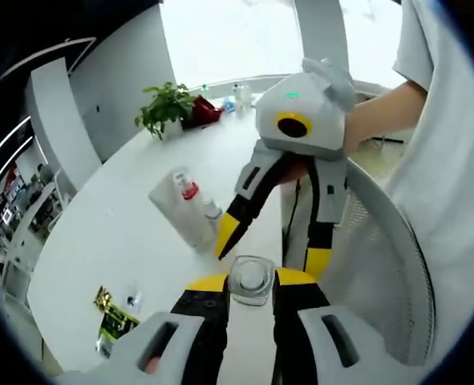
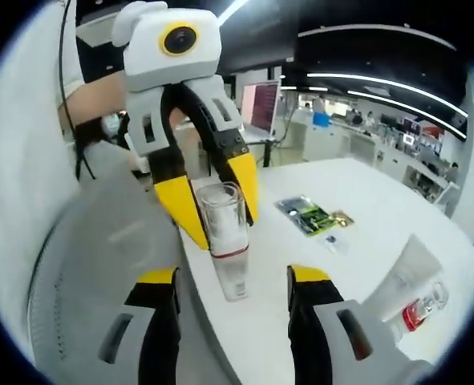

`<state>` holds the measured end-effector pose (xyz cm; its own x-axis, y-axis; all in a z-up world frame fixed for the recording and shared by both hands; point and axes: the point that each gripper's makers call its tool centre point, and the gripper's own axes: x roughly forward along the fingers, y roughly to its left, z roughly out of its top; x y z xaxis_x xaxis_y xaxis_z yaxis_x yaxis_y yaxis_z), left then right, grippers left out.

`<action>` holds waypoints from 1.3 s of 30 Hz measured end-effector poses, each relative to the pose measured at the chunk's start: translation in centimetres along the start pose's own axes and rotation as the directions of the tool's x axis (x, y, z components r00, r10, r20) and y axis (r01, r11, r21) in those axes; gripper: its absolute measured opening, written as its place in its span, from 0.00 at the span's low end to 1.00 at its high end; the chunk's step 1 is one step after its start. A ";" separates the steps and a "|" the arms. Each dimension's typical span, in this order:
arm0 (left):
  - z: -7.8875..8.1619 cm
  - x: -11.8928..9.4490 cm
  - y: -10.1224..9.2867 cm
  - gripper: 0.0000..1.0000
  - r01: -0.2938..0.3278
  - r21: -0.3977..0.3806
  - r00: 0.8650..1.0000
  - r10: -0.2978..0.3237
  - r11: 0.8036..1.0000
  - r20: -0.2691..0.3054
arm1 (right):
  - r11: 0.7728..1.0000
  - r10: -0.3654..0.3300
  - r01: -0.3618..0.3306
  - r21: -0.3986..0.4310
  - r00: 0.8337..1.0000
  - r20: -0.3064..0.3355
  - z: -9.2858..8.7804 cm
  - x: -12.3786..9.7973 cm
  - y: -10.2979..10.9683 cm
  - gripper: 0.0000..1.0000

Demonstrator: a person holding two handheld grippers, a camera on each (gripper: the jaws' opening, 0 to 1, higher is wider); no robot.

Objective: Arrange the skincare products in the storage area until every visible bottle or jar stands upright without overlapping.

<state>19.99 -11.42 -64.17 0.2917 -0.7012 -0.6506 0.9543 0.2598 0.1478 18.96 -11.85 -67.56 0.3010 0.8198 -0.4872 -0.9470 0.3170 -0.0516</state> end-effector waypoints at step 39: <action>0.1 10.8 3.9 0.25 0.094 -0.013 0.994 -0.094 0.996 -0.048 | 0.912 -0.343 0.342 0.228 0.939 -0.035 -3.2 -4.3 -5.8 0.93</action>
<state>26.90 -18.04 -70.56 0.1969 -0.6898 -0.6967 0.9765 0.2015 0.0764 22.84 -18.74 -67.91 0.6037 0.6439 -0.4700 -0.7349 0.6780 -0.0151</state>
